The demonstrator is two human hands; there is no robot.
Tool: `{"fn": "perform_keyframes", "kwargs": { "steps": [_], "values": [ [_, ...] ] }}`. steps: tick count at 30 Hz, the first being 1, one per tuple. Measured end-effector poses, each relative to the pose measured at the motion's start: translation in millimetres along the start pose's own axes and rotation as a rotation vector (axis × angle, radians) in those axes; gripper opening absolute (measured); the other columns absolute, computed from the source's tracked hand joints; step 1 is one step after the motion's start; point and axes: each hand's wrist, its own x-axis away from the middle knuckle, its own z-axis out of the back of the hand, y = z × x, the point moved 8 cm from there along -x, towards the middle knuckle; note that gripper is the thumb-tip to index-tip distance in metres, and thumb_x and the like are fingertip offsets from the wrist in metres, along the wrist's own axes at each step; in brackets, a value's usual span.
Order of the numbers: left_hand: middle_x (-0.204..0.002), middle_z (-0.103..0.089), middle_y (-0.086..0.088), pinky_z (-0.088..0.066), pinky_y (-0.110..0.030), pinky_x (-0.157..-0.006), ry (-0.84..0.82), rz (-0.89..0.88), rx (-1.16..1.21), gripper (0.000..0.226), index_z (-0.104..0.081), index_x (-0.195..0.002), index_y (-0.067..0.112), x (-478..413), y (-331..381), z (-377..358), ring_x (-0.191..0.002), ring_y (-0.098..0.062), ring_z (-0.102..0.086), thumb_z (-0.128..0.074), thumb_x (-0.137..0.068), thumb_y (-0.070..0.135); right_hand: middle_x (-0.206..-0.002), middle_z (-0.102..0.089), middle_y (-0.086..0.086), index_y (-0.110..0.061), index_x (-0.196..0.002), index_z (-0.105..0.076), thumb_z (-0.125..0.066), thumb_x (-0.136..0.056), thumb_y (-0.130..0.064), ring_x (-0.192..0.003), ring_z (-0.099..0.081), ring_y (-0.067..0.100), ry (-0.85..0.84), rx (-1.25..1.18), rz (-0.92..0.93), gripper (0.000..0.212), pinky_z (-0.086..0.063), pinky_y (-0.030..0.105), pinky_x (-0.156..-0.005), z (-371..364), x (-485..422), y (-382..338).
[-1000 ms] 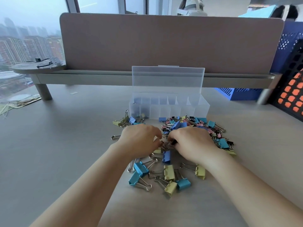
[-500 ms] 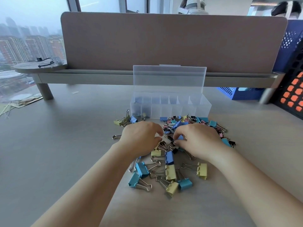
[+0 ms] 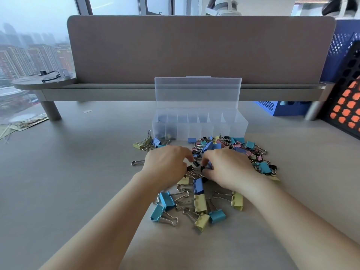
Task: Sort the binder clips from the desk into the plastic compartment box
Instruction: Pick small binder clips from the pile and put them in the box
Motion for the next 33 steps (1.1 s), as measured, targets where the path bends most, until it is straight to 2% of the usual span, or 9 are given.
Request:
{"fn": "perform_keyframes", "kwargs": {
  "steps": [4,7,10,13,18,21,24,29,33],
  "values": [
    [-0.108,-0.062,0.014,-0.042,-0.025,-0.064,0.027,-0.038,0.011,0.025,-0.058,-0.115,0.045,-1,1,5,-0.1,-0.012,-0.058,-0.047,-0.095,0.034,-0.079,-0.059,-0.008,-0.024,-0.091,-0.063,-0.062,-0.086,-0.033,-0.07,-0.055,0.011,-0.019,-0.338,-0.093,0.01,-0.038,0.025,-0.056,2,0,12],
    [-0.098,-0.057,0.014,-0.04,-0.025,-0.063,-0.001,-0.045,0.014,0.025,-0.059,-0.114,0.045,-1,1,3,-0.096,-0.012,-0.057,-0.049,-0.094,0.034,-0.055,-0.05,-0.008,-0.014,-0.078,-0.058,-0.061,-0.089,-0.022,-0.042,-0.04,0.004,-0.051,-1.017,-0.312,0.014,-0.028,0.018,-0.039,-4,1,30],
    [-0.092,-0.05,0.014,-0.039,-0.025,-0.061,-0.039,-0.04,0.025,0.025,-0.06,-0.112,0.043,-1,2,-2,-0.084,-0.012,-0.05,-0.049,-0.092,0.032,-0.054,-0.04,-0.003,-0.012,-0.074,-0.045,-0.048,-0.088,-0.016,-0.034,-0.026,0.005,-0.181,-1.771,-0.492,0.015,-0.013,0.012,-0.031,-15,5,32],
    [-0.094,-0.053,0.012,-0.038,-0.025,-0.061,-0.065,-0.025,0.044,0.026,-0.061,-0.11,0.041,-1,1,-6,-0.082,-0.013,-0.049,-0.05,-0.089,0.032,-0.061,-0.045,0.004,-0.008,-0.073,-0.048,-0.044,-0.071,-0.017,-0.034,-0.03,0.007,-0.231,-2.051,-0.5,0.011,-0.012,0.01,-0.033,-14,6,30],
    [-0.098,-0.057,0.011,-0.04,-0.025,-0.061,-0.041,-0.016,0.041,0.025,-0.058,-0.114,0.044,-1,-1,-5,-0.088,-0.015,-0.055,-0.05,-0.092,0.036,-0.067,-0.049,0.003,-0.013,-0.067,-0.048,-0.064,-0.072,-0.026,-0.038,-0.034,0.006,-0.244,-1.907,-0.429,0.021,-0.017,0.01,-0.031,-18,6,30],
    [-0.088,-0.05,0.012,-0.04,-0.024,-0.057,-0.052,-0.036,0.05,0.028,-0.058,-0.114,0.047,0,3,-6,-0.078,-0.013,-0.05,-0.051,-0.092,0.031,-0.059,-0.044,-0.001,-0.014,-0.071,-0.051,-0.072,-0.078,-0.026,-0.036,-0.03,0.004,-0.169,-1.442,-0.344,0.025,-0.017,0.013,-0.031,-9,7,30],
    [-0.097,-0.058,0.012,-0.041,-0.026,-0.066,-0.046,-0.025,0.062,0.027,-0.06,-0.113,0.044,-1,4,-9,-0.089,-0.014,-0.055,-0.052,-0.09,0.033,-0.054,-0.04,-0.005,-0.009,-0.076,-0.059,-0.066,-0.088,-0.027,-0.033,-0.033,0.001,-0.104,-0.951,-0.222,0.023,-0.024,0.01,-0.034,2,8,22],
    [-0.105,-0.062,0.009,-0.045,-0.029,-0.07,-0.046,0.04,0.089,0.027,-0.061,-0.112,0.04,-3,-1,-14,-0.097,-0.016,-0.058,-0.053,-0.087,0.034,-0.056,-0.044,-0.003,-0.013,-0.086,-0.067,-0.053,-0.097,-0.021,-0.035,-0.032,0.002,-0.191,-1.035,-0.261,0.019,-0.021,0.014,-0.034,-7,10,18],
    [-0.106,-0.063,0.009,-0.051,-0.031,-0.076,0.0,0.108,0.116,0.027,-0.062,-0.112,0.037,-4,-6,-13,-0.1,-0.018,-0.058,-0.056,-0.086,0.035,-0.051,-0.048,-0.009,-0.002,-0.084,-0.067,-0.065,-0.09,-0.026,-0.037,-0.038,0.0,-0.139,-0.897,-0.225,0.024,-0.027,0.011,-0.037,-2,9,23]
  ]
}}
